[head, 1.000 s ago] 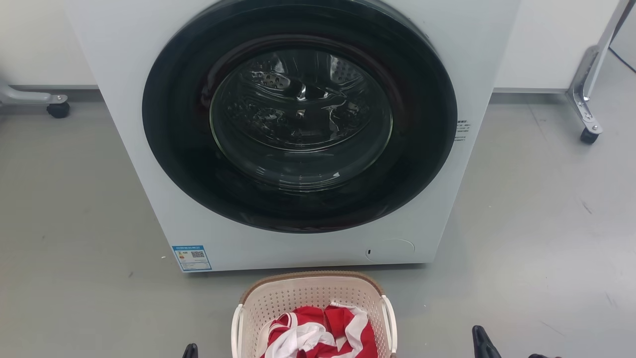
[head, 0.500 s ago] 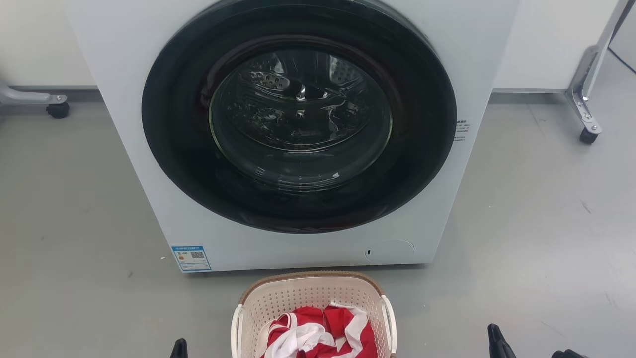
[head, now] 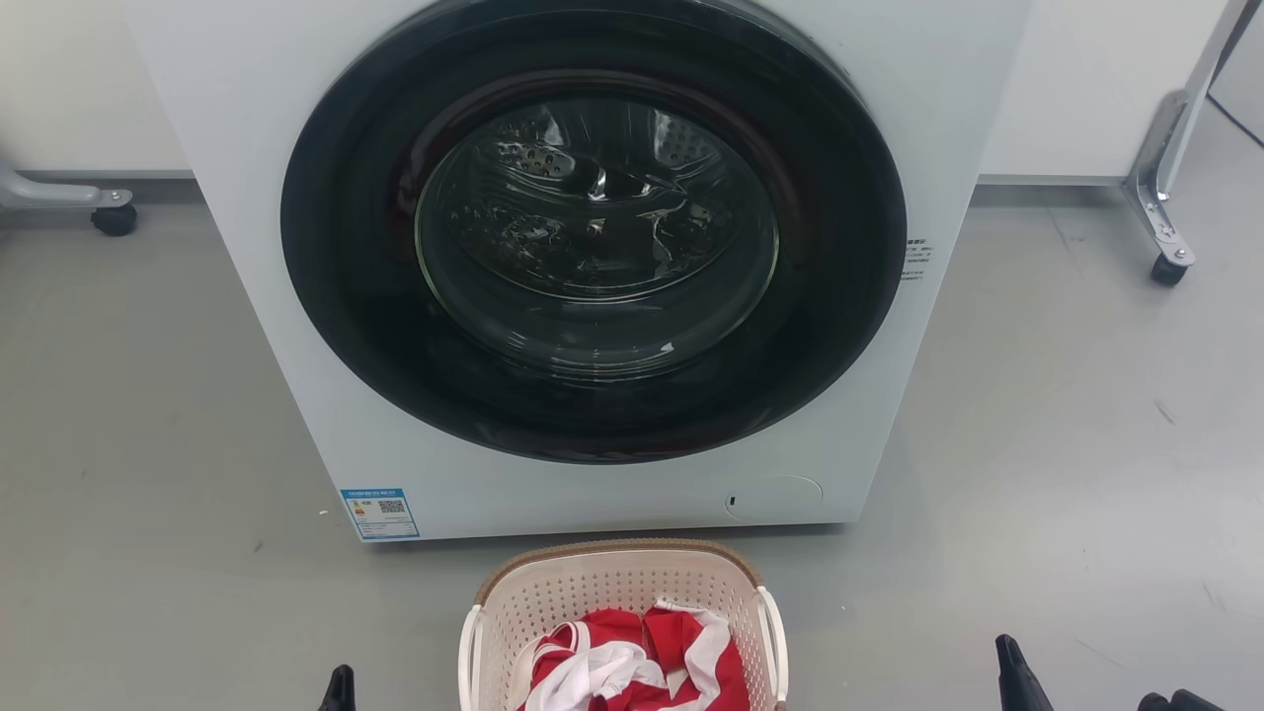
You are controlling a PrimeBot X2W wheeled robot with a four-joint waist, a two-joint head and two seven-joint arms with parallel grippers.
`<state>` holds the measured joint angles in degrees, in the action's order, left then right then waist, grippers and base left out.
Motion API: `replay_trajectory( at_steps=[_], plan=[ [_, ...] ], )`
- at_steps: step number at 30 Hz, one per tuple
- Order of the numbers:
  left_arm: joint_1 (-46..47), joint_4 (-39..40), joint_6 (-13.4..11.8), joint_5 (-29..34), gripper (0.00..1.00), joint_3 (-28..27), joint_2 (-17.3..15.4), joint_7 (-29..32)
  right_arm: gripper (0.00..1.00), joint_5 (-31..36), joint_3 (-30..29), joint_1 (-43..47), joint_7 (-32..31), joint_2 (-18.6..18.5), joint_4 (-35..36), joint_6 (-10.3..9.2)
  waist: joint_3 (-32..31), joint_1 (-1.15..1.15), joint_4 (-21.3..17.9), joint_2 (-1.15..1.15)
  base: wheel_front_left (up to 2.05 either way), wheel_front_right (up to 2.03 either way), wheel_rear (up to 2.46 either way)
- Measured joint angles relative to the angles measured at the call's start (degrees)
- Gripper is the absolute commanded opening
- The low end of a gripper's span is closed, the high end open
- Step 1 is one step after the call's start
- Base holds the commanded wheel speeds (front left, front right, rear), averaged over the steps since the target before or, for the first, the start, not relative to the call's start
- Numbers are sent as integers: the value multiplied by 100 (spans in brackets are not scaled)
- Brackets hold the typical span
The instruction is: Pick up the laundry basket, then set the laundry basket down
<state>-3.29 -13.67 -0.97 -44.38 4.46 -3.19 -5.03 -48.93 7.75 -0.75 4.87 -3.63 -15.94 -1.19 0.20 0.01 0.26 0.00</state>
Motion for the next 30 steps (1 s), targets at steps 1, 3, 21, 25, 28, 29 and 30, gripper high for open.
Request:
replay_trajectory(
  at_steps=[1, 3, 21, 25, 28, 29, 30],
  plan=[
    [23, -8, 4, -116, 0, -16, 1, 44, 0, -86, -30, -5, -32, 1, -1, 20, 0, 0, -1, 0, 0, 0, 0],
    [72, -16, 52, -276, 0, -46, 2, 88, 0, -245, -87, -25, -75, 7, -3, 29, -1, 0, -1, 0, 0, 0, 0],
    [307, -116, 308, -1760, 0, -370, 14, 450, 0, -1617, -581, -153, -438, 45, -49, 291, -4, 0, -10, 0, 0, 0, 0],
    [347, -135, 357, -2100, 0, -426, 21, 531, 0, -1918, -692, -225, -510, 54, -62, 368, -5, 0, -12, 0, 0, 0, 0],
    [388, -166, 408, -2374, 0, -476, 25, 602, 0, -2136, -773, -230, -579, 60, -66, 390, -5, 0, -13, 0, 0, 0, 0],
    [414, -174, 409, -2440, 0, -497, 31, 610, 0, -2206, -799, -230, -589, 62, -67, 417, -5, 0, -14, 0, 0, 0, 0],
    [435, -178, 427, -2507, 0, -523, 36, 643, 0, -2298, -828, -232, -601, 63, -68, 431, -6, 0, -14, 0, 0, 0, 0]
  ],
)
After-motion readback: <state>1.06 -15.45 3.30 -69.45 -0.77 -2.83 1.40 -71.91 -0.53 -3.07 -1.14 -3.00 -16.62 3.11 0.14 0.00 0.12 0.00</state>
